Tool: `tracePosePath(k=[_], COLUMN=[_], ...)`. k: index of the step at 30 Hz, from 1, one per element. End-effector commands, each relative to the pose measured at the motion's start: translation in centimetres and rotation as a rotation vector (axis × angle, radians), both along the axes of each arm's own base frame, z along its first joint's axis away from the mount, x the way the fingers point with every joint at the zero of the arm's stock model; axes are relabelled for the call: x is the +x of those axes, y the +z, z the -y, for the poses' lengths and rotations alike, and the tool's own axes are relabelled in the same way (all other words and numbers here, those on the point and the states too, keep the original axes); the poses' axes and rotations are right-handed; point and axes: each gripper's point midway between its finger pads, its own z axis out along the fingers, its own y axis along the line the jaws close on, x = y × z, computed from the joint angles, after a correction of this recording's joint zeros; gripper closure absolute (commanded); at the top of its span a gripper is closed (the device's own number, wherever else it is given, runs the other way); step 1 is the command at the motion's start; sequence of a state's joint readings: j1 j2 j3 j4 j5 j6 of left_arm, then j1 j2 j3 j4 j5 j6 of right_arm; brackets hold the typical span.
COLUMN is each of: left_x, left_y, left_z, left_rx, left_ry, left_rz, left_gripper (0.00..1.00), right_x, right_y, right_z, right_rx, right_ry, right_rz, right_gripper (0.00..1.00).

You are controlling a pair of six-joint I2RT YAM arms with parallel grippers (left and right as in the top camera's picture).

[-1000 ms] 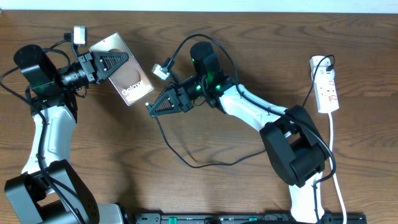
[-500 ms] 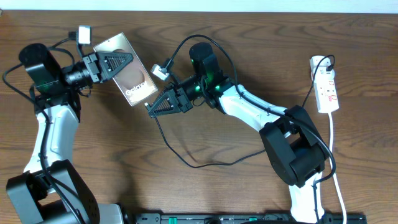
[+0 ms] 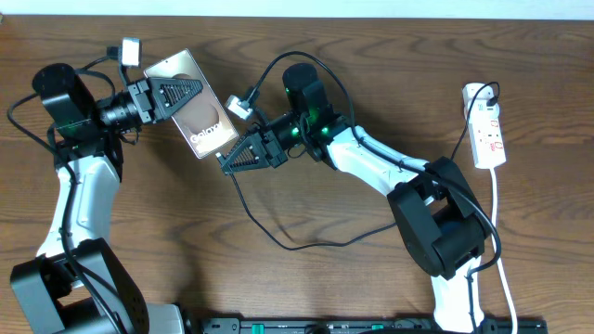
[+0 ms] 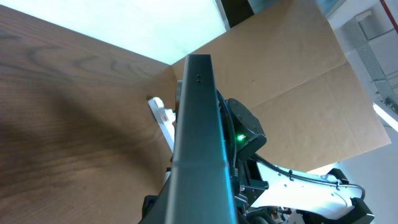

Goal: Plug charger to phone and switch on socket

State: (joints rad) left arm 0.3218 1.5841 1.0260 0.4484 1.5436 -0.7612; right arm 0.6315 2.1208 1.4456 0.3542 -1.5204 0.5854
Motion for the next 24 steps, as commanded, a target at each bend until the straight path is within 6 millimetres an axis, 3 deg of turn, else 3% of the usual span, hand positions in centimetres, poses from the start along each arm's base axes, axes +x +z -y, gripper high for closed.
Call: tracePosePath(k=[1, 24], left_x=[-0.44, -0.44], left_y=[0.3, 0.28], left_z=[0.0, 0.0], left_rx=[0.002, 0.011], left_ry=[-0.023, -0.023], left_rz=[0.02, 0.041], left_gripper=[0.93, 0.93], right_x=[0.54, 1.21], right_y=[0.25, 0.34], right_z=[0.13, 0.58], right_rx=[0.004, 0.01], right_ry=[-0.009, -0.024], right_rz=[0.005, 0.014], right_gripper=[0.99, 0.99])
